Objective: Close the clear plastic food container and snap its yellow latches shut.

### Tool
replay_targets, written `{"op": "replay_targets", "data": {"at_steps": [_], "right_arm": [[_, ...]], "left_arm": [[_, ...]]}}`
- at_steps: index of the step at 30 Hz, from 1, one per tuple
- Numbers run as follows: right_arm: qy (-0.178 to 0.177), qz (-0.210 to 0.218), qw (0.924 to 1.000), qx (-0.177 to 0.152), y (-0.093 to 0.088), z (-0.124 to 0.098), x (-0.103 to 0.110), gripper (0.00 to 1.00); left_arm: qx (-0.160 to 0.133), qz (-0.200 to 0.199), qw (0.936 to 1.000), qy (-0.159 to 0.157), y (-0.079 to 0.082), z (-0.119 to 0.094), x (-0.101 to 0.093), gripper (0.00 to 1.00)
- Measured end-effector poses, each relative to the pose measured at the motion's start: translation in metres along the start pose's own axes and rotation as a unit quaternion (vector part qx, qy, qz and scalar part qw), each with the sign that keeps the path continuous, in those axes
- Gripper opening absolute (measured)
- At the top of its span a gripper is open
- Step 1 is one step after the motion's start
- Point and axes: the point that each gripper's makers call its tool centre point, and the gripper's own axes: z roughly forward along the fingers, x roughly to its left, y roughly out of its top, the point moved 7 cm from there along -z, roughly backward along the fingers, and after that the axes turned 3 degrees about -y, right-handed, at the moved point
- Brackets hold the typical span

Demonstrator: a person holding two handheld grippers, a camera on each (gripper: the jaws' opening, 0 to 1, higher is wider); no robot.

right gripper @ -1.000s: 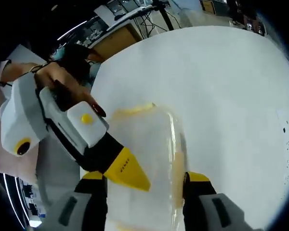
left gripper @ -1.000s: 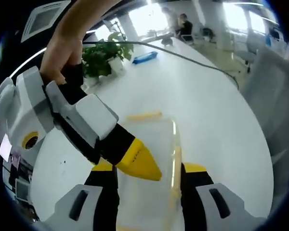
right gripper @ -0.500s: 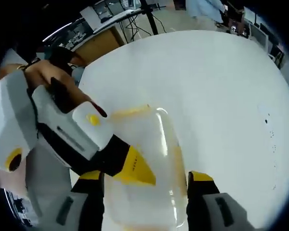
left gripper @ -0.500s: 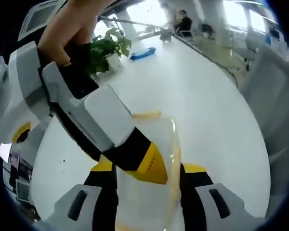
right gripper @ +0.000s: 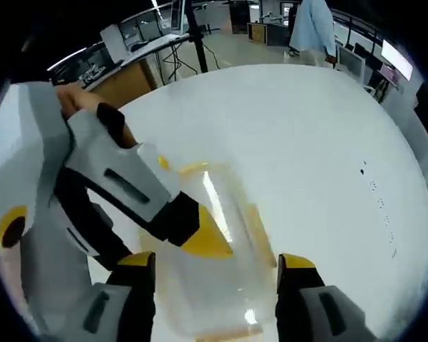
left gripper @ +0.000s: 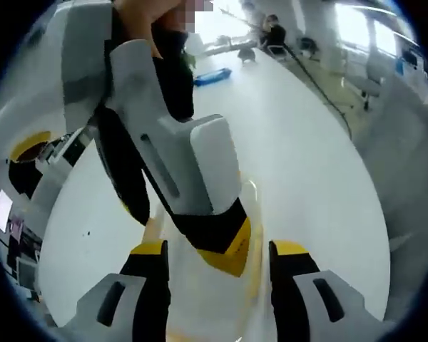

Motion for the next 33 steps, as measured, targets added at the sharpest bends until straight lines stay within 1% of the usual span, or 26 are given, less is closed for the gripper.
{"op": "replay_targets", "data": {"at_steps": [1, 3, 4, 5, 6, 7, 8, 9, 10, 11, 14, 15, 16, 18, 19, 20, 21, 22, 23, 26, 28, 29, 30, 31, 32, 33], "right_arm": [[-0.007, 0.011, 0.9999, -0.007, 0.000, -0.001, 0.000, 0.66], [-0.023, 0.040, 0.9983, -0.036, -0.001, -0.004, 0.000, 0.65], [-0.026, 0.053, 0.9973, -0.045, -0.001, -0.006, 0.000, 0.65], [-0.032, 0.067, 0.9955, -0.059, -0.002, -0.009, -0.001, 0.65], [-0.038, 0.066, 0.9946, -0.071, -0.001, -0.011, -0.002, 0.66], [-0.049, 0.059, 0.9936, -0.083, -0.001, -0.014, -0.003, 0.67], [-0.068, 0.062, 0.9913, -0.093, -0.002, -0.019, -0.004, 0.68], [-0.074, 0.066, 0.9906, -0.095, -0.004, -0.021, -0.004, 0.68], [-0.078, 0.073, 0.9896, -0.097, -0.006, -0.024, -0.003, 0.68], [-0.077, 0.076, 0.9895, -0.097, -0.009, -0.026, -0.002, 0.68], [-0.092, 0.093, 0.9860, -0.103, -0.016, -0.032, -0.002, 0.68], [-0.099, 0.104, 0.9835, -0.109, -0.020, -0.034, -0.001, 0.68], [-0.102, 0.111, 0.9821, -0.113, -0.022, -0.036, 0.000, 0.68], [-0.111, 0.124, 0.9790, -0.118, -0.028, -0.038, 0.000, 0.68], [-0.116, 0.119, 0.9788, -0.119, -0.032, -0.041, 0.001, 0.68], [-0.127, 0.121, 0.9769, -0.122, -0.034, -0.043, 0.001, 0.67], [-0.134, 0.124, 0.9752, -0.125, -0.039, -0.045, 0.003, 0.67], [-0.133, 0.127, 0.9747, -0.127, -0.041, -0.046, 0.004, 0.67], [-0.133, 0.137, 0.9731, -0.129, -0.046, -0.047, 0.007, 0.67], [-0.137, 0.154, 0.9692, -0.135, -0.056, -0.048, 0.010, 0.67], [-0.125, 0.171, 0.9665, -0.145, -0.059, -0.047, 0.015, 0.66], [-0.116, 0.188, 0.9622, -0.159, -0.058, -0.047, 0.017, 0.66], [-0.114, 0.212, 0.9546, -0.176, -0.059, -0.047, 0.017, 0.66], [-0.113, 0.224, 0.9502, -0.185, -0.060, -0.047, 0.018, 0.66], [-0.114, 0.235, 0.9459, -0.192, -0.062, -0.047, 0.018, 0.66], [-0.118, 0.236, 0.9456, -0.190, -0.064, -0.047, 0.018, 0.66]], "left_arm": [[0.000, -0.002, 1.0000, -0.002, 0.001, -0.001, -0.001, 0.57], [-0.005, -0.045, 0.9990, 0.003, 0.001, -0.004, -0.003, 0.55], [-0.009, -0.059, 0.9982, 0.006, 0.002, -0.006, -0.003, 0.54], [-0.018, -0.071, 0.9972, 0.013, 0.003, -0.009, -0.001, 0.52], [-0.023, -0.080, 0.9964, 0.018, 0.003, -0.012, -0.001, 0.52], [-0.028, -0.098, 0.9946, 0.021, 0.003, -0.014, -0.001, 0.51], [-0.040, -0.127, 0.9908, 0.024, 0.003, -0.019, 0.000, 0.50], [-0.047, -0.143, 0.9883, 0.025, 0.003, -0.022, 0.001, 0.50], [-0.058, -0.163, 0.9844, 0.031, 0.002, -0.026, 0.002, 0.50], [-0.064, -0.173, 0.9823, 0.036, 0.001, -0.029, 0.004, 0.50], [-0.073, -0.192, 0.9770, 0.058, -0.004, -0.041, 0.008, 0.49], [-0.074, -0.196, 0.9757, 0.066, -0.006, -0.044, 0.010, 0.49], [-0.075, -0.205, 0.9728, 0.079, -0.010, -0.048, 0.012, 0.49], [-0.077, -0.218, 0.9683, 0.093, -0.015, -0.053, 0.015, 0.49], [-0.082, -0.232, 0.9636, 0.106, -0.019, -0.056, 0.017, 0.49], [-0.088, -0.240, 0.9600, 0.115, -0.022, -0.058, 0.019, 0.48], [-0.101, -0.257, 0.9519, 0.133, -0.025, -0.061, 0.022, 0.48], [-0.101, -0.267, 0.9482, 0.138, -0.028, -0.062, 0.022, 0.48], [-0.102, -0.281, 0.9431, 0.145, -0.032, -0.064, 0.023, 0.49], [-0.101, -0.297, 0.9388, 0.141, -0.040, -0.064, 0.022, 0.49], [-0.100, -0.305, 0.9360, 0.144, -0.044, -0.064, 0.022, 0.49], [-0.100, -0.310, 0.9341, 0.146, -0.045, -0.064, 0.022, 0.49], [-0.102, -0.309, 0.9341, 0.147, -0.047, -0.064, 0.021, 0.49], [-0.105, -0.307, 0.9343, 0.148, -0.047, -0.063, 0.020, 0.49], [-0.105, -0.309, 0.9328, 0.153, -0.048, -0.063, 0.021, 0.49], [-0.107, -0.312, 0.9311, 0.156, -0.049, -0.063, 0.021, 0.48]]}}
